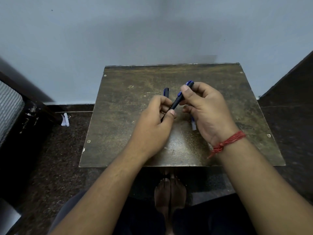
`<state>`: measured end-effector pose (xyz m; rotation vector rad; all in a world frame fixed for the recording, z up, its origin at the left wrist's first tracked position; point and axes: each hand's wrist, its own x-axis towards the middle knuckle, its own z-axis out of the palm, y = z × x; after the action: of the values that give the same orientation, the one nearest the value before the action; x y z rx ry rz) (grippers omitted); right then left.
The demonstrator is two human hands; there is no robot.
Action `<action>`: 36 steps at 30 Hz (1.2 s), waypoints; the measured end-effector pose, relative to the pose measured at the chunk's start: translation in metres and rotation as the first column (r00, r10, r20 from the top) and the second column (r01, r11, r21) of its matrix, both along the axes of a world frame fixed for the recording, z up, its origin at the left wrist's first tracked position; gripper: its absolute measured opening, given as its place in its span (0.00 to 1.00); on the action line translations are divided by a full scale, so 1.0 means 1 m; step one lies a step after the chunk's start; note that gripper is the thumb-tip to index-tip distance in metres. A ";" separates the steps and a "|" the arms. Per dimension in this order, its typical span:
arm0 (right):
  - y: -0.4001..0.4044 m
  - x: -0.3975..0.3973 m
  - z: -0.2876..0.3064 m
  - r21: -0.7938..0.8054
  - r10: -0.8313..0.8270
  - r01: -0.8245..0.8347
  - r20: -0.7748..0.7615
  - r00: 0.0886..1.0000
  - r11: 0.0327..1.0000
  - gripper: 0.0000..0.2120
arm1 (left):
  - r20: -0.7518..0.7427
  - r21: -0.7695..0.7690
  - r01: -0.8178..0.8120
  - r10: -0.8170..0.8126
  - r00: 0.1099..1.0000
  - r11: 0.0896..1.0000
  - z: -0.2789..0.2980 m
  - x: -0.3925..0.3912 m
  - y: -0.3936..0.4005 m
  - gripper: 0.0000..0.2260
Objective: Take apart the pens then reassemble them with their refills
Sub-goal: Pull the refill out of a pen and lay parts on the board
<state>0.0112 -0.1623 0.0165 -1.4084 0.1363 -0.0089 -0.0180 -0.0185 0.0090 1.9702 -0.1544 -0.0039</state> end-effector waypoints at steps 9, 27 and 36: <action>0.010 -0.003 -0.009 -0.039 0.152 -0.150 0.056 0.987 0.988 0.03 | 0.025 0.026 -0.016 0.016 1.000 1.000 0.002 -0.003 -0.004 0.07; 0.007 0.004 -0.002 0.179 0.004 -0.025 0.119 0.993 0.983 0.08 | -0.018 -0.015 -0.042 0.041 0.999 0.999 0.004 -0.005 -0.015 0.12; -0.058 0.021 -0.017 -0.726 -0.202 0.233 0.131 0.971 0.647 0.07 | -0.199 -0.353 -0.056 -0.017 0.980 0.934 -0.009 -0.005 -0.009 0.14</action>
<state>0.0326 -0.2206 -0.0006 -2.2089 0.2942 -0.3302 -0.0233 -0.0279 0.0003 1.5954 -0.0021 -0.1505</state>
